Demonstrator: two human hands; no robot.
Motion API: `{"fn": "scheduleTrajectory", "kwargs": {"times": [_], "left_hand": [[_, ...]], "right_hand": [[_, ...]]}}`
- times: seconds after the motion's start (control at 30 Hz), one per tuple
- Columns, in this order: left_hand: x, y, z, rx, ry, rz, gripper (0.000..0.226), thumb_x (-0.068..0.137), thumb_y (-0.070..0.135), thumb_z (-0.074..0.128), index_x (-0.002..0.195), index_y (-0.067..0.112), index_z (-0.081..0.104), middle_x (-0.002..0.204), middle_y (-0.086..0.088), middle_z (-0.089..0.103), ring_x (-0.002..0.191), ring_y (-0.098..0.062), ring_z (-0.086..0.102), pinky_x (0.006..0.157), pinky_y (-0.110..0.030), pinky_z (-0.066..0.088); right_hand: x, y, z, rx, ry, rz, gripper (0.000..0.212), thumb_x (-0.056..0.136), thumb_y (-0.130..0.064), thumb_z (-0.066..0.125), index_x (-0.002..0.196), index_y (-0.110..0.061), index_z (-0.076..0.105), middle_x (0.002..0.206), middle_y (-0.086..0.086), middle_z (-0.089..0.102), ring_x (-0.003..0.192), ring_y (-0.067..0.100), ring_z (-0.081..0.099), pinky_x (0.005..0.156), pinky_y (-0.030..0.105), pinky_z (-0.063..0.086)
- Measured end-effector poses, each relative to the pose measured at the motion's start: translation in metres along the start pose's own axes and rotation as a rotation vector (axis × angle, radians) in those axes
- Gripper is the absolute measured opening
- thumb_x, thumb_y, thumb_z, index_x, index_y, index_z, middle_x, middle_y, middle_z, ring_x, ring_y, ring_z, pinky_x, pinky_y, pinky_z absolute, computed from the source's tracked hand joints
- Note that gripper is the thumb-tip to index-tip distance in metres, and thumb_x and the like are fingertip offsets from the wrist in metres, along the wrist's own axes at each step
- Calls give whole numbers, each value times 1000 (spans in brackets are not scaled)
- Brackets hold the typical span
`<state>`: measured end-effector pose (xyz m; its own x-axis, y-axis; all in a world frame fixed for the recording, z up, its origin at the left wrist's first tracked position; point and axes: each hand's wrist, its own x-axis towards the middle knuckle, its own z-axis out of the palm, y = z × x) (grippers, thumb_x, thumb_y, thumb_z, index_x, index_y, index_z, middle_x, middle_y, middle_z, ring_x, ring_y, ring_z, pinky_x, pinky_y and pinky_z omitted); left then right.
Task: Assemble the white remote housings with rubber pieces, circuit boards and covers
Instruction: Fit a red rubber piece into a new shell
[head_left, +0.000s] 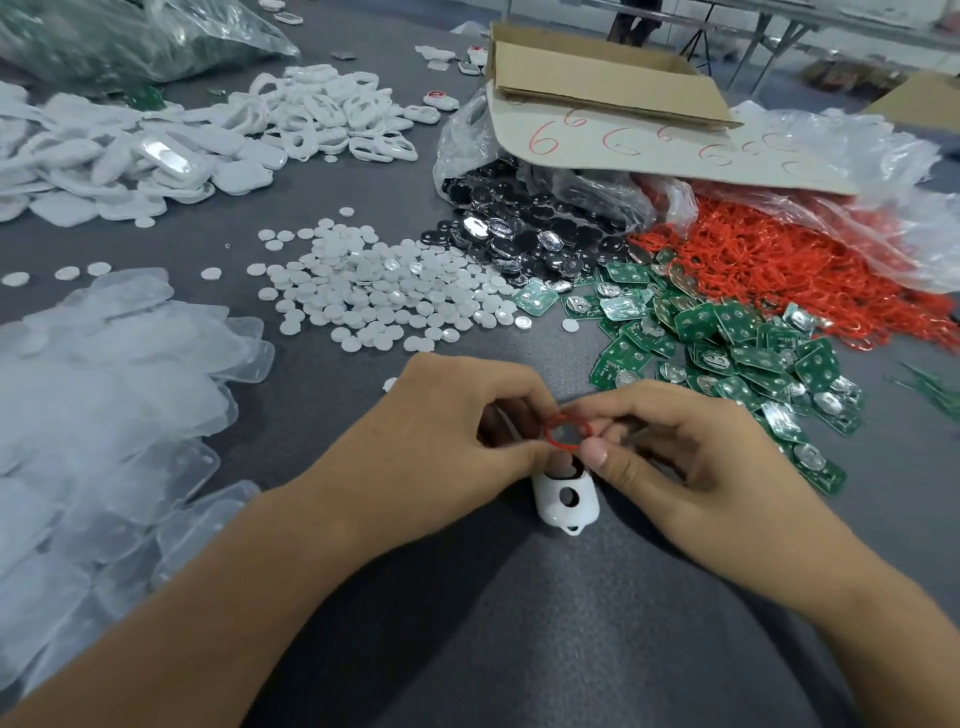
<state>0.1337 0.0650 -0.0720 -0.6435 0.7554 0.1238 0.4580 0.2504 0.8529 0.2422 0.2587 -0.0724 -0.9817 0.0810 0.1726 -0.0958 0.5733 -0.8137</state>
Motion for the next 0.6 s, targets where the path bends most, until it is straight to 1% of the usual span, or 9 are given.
{"fn": "scheduleTrajectory", "kwargs": {"times": [0.1, 0.17, 0.23, 0.3, 0.4, 0.5, 0.6], "left_hand": [[1, -1, 0, -76, -5, -16, 16, 81, 34, 86, 94, 31, 78, 83, 15, 76, 78, -3, 72, 73, -21, 57], [3, -1, 2, -136, -2, -27, 12, 86, 33, 81, 97, 30, 78, 85, 15, 77, 81, -1, 73, 75, -19, 56], [4, 0, 5, -237, 13, -68, 6, 91, 29, 76, 96, 27, 78, 84, 9, 78, 78, -5, 74, 71, -22, 57], [5, 0, 7, -323, 45, -116, 3, 92, 25, 75, 92, 24, 78, 82, 2, 78, 74, -13, 74, 69, -25, 59], [6, 2, 6, -439, 116, -180, 1, 89, 19, 77, 88, 18, 79, 80, -4, 78, 69, -13, 71, 64, -19, 55], [5, 5, 6, -574, 91, -210, 2, 85, 14, 79, 86, 13, 78, 81, -11, 76, 70, -14, 69, 63, -17, 53], [6, 7, 7, -644, 50, -227, 5, 84, 14, 80, 86, 10, 77, 78, -13, 73, 70, -14, 67, 64, -18, 53]], "right_hand": [[1, 3, 1, -6, 52, 13, 24, 89, -11, 73, 106, -27, 75, 95, -1, 72, 87, 20, 69, 82, 41, 57], [2, 3, 1, -17, 86, 11, 25, 88, -11, 73, 107, -26, 75, 96, -2, 72, 89, 18, 70, 84, 39, 58], [2, 3, 3, -18, 131, -18, 24, 87, -15, 73, 109, -24, 74, 97, -4, 72, 91, 17, 71, 85, 37, 59], [2, 0, 6, -26, 192, -66, 25, 84, -20, 73, 109, -22, 75, 95, -6, 72, 90, 16, 72, 84, 31, 59], [3, -3, 10, 72, 248, -82, 30, 79, -17, 78, 108, -19, 75, 92, -4, 73, 84, 16, 72, 81, 26, 58], [3, -3, 12, 73, 270, -82, 31, 78, -4, 81, 103, -20, 74, 88, -4, 72, 82, 18, 71, 78, 27, 58], [3, -5, 14, 120, 270, -53, 31, 79, -1, 80, 96, -24, 71, 85, -3, 71, 80, 18, 69, 77, 32, 59]]}}
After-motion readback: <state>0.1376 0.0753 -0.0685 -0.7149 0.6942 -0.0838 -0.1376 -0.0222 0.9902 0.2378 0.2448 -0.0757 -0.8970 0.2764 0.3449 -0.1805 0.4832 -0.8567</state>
